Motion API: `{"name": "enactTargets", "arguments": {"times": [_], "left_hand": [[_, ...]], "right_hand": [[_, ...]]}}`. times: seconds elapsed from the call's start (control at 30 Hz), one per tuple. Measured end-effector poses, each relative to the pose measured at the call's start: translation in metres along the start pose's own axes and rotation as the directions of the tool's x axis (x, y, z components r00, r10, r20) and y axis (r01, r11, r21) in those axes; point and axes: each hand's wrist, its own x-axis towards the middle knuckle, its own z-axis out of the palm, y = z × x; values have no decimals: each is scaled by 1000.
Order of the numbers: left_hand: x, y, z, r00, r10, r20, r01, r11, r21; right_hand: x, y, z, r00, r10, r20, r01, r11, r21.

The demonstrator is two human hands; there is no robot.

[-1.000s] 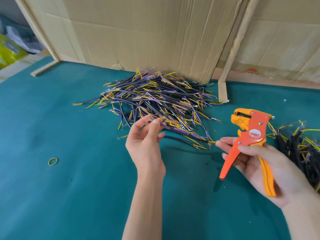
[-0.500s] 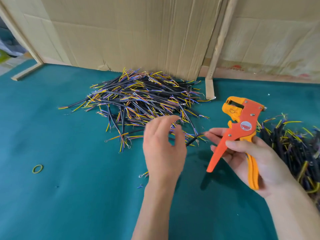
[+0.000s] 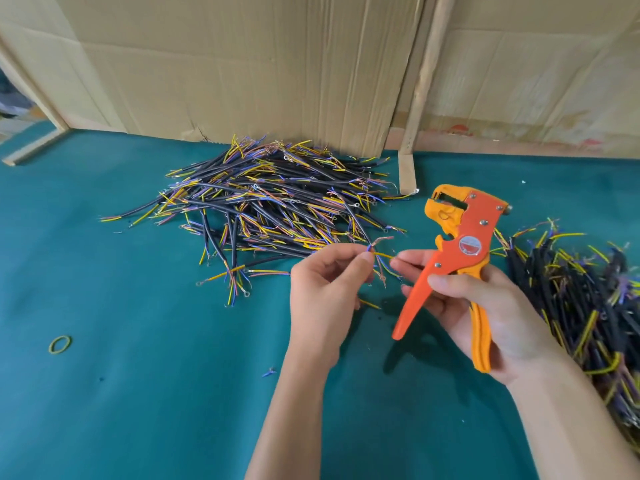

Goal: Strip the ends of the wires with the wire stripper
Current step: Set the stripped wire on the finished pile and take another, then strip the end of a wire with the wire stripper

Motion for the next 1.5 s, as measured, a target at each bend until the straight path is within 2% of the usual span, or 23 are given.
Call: {"name": "enactTargets", "arguments": {"times": [0.07,0.2,0.43,0.67,0.87,0.97,1.07,1.33,1.5], "left_hand": [[0,1,-2,1000,-23,17,24,999,-37],[0,0,-1,999,3,32,-4,999,35],[4,-3,-3,996,89,-12,-88,995,36],[5,-6,-9,990,138,31,-140,986,92],[6,-8,-9,990,130,-52,-127,990,66],[7,-8,-9,983,159,-96,-153,986,72],[7,-7,-10,978,172,-114,-162,983,89],[7,-7,-11,974,192,-117,-174,974,143],[7,-6,-11,975,192,-115,-173,972,157]], "right_hand": [[0,1,1,1000,17,15,-17,1000,-20],[2,5,4,998,42,42,-40,998,-42],[2,4,1,997,73,-26,-75,994,-80],[1,9,4,985,167,38,-162,979,-124],[-2,7,0,940,331,82,-325,942,-80],[-4,6,3,913,381,148,-376,925,-59],[-6,4,8,898,387,210,-383,922,-64],[-6,6,17,902,382,200,-364,924,-118],[-5,6,18,907,366,207,-360,931,-69]]}}
